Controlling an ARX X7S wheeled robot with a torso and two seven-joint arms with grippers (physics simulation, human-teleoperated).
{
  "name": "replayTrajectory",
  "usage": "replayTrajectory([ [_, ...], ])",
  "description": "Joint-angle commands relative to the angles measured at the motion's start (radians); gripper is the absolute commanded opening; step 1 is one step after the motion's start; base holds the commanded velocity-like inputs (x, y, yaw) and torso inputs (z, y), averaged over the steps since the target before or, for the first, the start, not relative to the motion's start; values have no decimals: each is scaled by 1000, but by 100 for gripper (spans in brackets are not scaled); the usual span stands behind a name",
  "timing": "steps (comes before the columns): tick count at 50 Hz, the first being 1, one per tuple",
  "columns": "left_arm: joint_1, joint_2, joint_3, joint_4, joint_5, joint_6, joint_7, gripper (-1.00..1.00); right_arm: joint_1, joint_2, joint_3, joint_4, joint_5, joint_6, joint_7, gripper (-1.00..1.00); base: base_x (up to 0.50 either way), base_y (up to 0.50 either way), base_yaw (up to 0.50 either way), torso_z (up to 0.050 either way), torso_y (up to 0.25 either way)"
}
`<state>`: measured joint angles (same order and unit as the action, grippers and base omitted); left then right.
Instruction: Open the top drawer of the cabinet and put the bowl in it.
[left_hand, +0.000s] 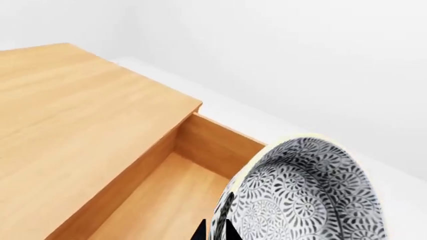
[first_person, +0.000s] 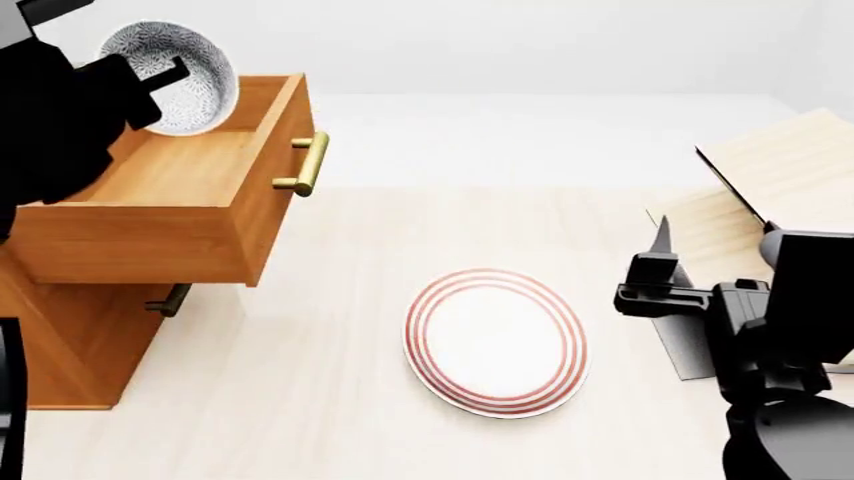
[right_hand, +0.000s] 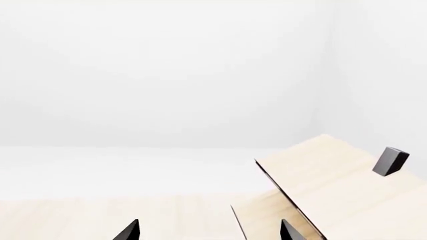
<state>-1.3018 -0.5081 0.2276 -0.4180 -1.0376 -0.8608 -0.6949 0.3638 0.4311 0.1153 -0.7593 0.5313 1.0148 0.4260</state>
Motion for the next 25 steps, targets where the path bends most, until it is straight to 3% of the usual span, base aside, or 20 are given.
replayTrajectory([
  [1,-4,16,3,-84,39,54,28,-100,1,0,-10,7,-1,-3,5,100,0,0,0,0,0],
  [25,-244,152,54,-669,197,290,181,-100,11,3,-19,22,4,-3,12,100,0,0,0,0,0],
])
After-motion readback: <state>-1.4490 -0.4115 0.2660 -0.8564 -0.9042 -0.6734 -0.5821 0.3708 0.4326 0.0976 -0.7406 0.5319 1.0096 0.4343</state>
